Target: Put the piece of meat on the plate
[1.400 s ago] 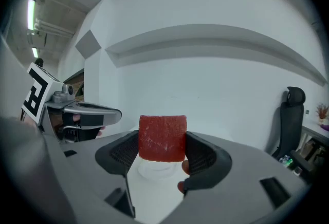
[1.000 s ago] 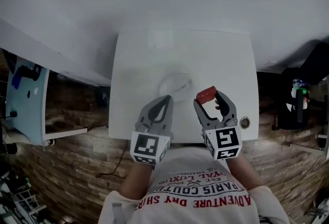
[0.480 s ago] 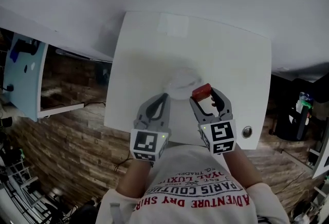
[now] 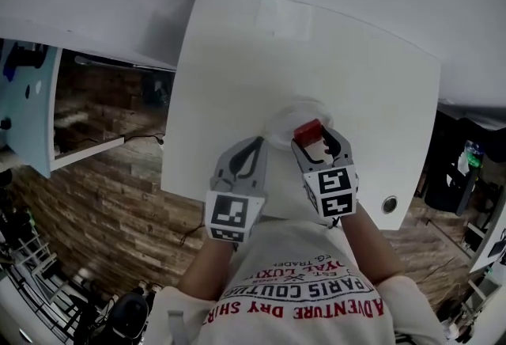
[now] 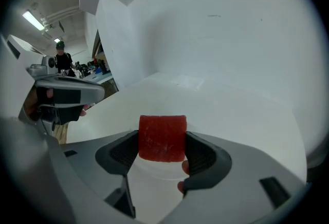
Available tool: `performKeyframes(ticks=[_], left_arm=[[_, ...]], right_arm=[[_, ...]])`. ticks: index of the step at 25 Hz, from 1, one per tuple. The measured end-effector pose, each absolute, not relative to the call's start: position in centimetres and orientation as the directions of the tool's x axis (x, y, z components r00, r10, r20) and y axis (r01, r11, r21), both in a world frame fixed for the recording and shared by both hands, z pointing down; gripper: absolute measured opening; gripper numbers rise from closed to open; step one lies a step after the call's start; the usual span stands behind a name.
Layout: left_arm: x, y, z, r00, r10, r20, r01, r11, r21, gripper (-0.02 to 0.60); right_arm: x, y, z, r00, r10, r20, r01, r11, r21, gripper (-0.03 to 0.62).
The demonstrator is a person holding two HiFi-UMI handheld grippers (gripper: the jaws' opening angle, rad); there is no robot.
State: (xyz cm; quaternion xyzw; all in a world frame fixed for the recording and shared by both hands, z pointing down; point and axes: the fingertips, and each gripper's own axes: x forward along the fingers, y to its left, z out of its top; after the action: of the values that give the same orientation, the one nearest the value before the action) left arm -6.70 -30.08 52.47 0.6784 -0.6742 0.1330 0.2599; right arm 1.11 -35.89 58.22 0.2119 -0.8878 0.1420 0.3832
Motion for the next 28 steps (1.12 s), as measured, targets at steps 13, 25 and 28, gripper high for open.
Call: performKeyframes(ticks=[13,25,28], left_arm=[[-7.9,-30.4,54.7,0.100,-0.820,0.564,-0.976,0.028,0.215,0.008],[-7.9,-30.5,55.1,0.125,-0.808,0.576,-0.976,0.004,0.217,0.008],[-7.7,-30.8,54.7,0.131,-0.811,0.571,-0.977,-0.007,0.215,0.008]], right_arm=[[0.1,-35.8,62.2,-0.502,-0.205,0.841,-0.502,0.860,-0.090,0.275],[-0.1,-36.3,61.9,-0.532,-0.214,0.819,-0.535,0.835,-0.129,0.275],[0.0,-36.8,60.0,-0.572,-0.233,0.786,-0.543,0.826,-0.150,0.275]])
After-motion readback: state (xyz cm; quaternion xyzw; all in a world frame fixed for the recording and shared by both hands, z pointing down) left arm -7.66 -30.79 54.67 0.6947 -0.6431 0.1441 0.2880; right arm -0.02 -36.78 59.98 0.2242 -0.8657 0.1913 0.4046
